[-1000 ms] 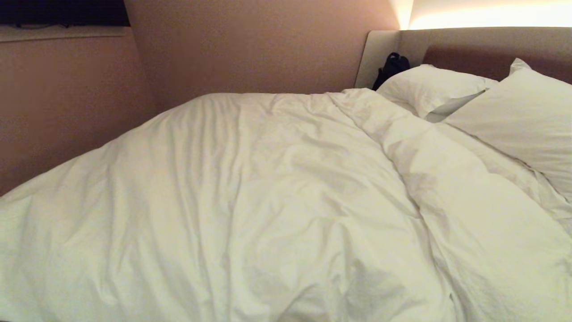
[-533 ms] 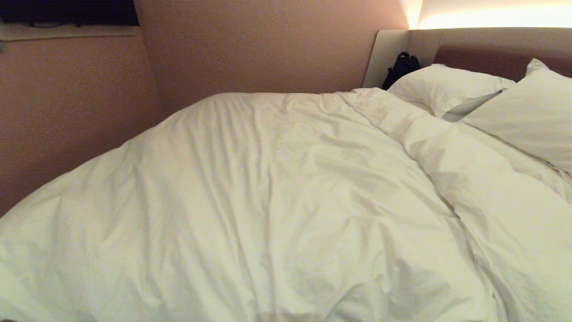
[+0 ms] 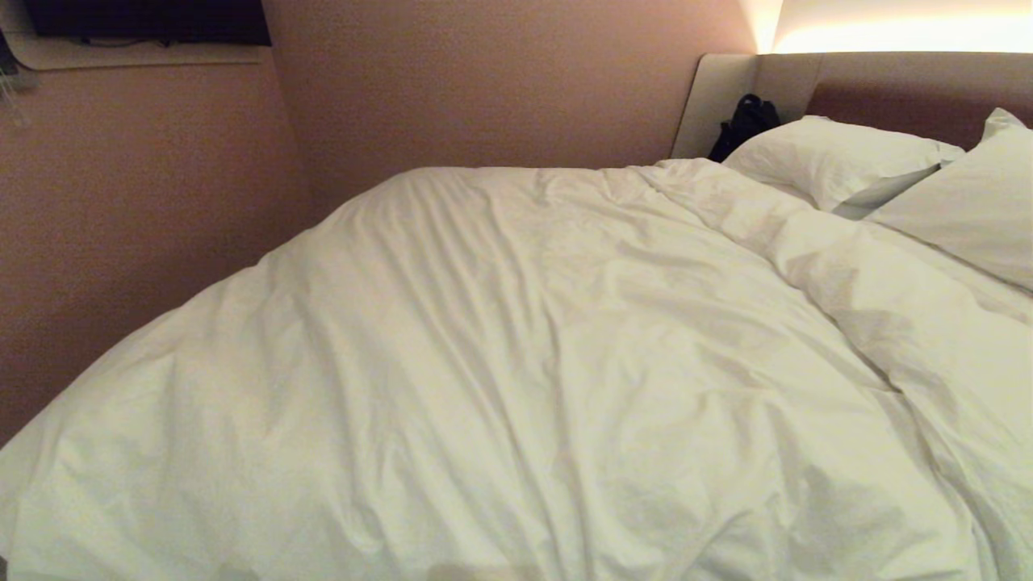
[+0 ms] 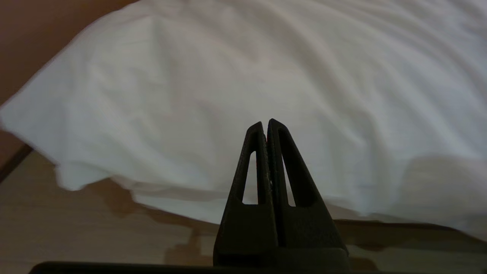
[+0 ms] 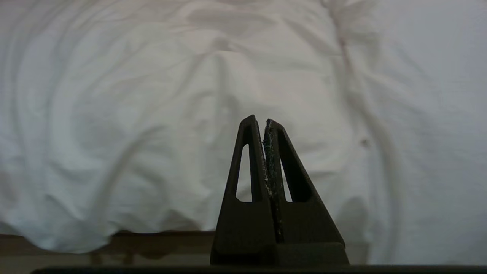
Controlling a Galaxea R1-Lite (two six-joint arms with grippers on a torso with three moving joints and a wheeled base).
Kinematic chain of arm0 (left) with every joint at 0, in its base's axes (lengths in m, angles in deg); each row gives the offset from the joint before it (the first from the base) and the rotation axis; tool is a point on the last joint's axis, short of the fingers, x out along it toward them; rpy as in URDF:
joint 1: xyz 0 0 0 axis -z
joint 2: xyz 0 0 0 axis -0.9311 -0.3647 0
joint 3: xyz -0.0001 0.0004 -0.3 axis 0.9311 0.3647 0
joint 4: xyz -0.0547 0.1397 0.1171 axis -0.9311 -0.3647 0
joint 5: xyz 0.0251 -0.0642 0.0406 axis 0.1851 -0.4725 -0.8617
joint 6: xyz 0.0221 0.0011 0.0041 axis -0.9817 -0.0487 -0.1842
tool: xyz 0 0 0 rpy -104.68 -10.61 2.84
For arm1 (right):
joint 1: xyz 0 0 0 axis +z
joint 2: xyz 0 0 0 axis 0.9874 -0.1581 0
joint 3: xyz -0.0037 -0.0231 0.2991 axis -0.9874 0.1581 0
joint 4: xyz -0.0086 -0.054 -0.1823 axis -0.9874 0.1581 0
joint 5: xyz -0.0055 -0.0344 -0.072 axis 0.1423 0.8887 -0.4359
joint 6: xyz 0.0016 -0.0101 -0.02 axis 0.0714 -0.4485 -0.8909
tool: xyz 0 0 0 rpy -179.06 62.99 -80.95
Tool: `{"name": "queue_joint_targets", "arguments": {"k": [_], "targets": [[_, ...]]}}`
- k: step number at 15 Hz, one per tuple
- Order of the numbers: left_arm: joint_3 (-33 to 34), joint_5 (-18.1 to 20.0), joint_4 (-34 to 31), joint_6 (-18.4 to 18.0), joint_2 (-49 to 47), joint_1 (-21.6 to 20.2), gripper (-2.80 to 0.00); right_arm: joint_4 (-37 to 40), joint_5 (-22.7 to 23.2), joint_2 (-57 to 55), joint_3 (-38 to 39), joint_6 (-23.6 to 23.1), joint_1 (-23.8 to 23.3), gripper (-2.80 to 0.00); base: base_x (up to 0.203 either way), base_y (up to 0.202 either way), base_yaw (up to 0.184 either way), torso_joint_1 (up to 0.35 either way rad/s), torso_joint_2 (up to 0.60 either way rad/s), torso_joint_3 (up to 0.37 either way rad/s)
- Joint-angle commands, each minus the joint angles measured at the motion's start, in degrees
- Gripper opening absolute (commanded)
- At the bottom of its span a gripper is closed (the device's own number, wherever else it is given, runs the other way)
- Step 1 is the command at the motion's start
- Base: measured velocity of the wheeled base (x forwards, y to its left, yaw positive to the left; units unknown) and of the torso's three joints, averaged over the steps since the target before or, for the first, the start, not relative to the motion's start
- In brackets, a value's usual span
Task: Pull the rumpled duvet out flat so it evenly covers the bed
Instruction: Flatten the corners of the folded blanket
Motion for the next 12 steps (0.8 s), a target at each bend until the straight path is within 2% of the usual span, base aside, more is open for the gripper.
{"name": "queue_joint_targets", "arguments": {"k": [1, 12], "targets": [[0.0, 0.0, 0.0, 0.0, 0.0, 0.0, -2.8, 0.0, 0.0, 0.0, 0.0, 0.0, 0.0, -2.8, 0.0, 0.196, 0.001, 0.01, 0.0, 0.006], [0.1, -0.1, 0.0, 0.3, 0.0, 0.0, -2.8, 0.0, 0.0, 0.0, 0.0, 0.0, 0.0, -2.8, 0.0, 0.194, 0.0, 0.001, 0.0, 0.001]]}}
